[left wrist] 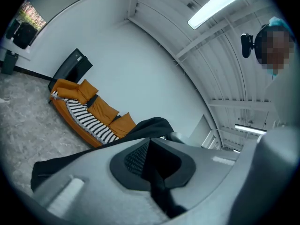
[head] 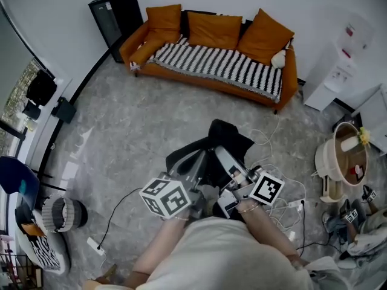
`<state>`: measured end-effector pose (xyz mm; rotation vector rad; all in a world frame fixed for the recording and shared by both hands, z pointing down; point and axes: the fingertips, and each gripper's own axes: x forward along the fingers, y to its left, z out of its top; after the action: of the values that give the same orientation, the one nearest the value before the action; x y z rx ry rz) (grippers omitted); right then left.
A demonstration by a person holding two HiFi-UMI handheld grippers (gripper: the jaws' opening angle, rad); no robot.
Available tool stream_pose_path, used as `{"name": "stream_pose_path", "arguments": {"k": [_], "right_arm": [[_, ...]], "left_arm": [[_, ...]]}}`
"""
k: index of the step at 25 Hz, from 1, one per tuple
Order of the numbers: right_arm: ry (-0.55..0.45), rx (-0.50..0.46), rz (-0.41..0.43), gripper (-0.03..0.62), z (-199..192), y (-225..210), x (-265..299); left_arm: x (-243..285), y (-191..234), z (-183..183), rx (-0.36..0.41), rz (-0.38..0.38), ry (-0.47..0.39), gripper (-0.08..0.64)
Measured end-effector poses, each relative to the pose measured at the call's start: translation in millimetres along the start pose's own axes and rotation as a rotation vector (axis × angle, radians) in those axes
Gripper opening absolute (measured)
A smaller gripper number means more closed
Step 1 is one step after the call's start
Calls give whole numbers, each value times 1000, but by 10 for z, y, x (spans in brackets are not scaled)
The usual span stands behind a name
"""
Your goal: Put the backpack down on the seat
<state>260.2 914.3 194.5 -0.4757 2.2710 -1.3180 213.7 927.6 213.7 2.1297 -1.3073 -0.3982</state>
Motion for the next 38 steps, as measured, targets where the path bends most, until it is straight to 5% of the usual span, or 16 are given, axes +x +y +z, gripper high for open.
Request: {"name": "stream_pose_path", "arguments": {"k": [14, 23, 38], "right_arm": [[31, 57, -63, 51, 176, -412, -124], [21, 64, -94, 51, 524, -915, 614], [-78, 9, -66, 51, 1391, -1569, 2503]], "left_arm": [[310, 180, -196, -50, 89, -10, 6], [866, 699, 268, -70, 38, -34, 6], [2038, 2105, 1572, -105, -6, -15, 6]]}}
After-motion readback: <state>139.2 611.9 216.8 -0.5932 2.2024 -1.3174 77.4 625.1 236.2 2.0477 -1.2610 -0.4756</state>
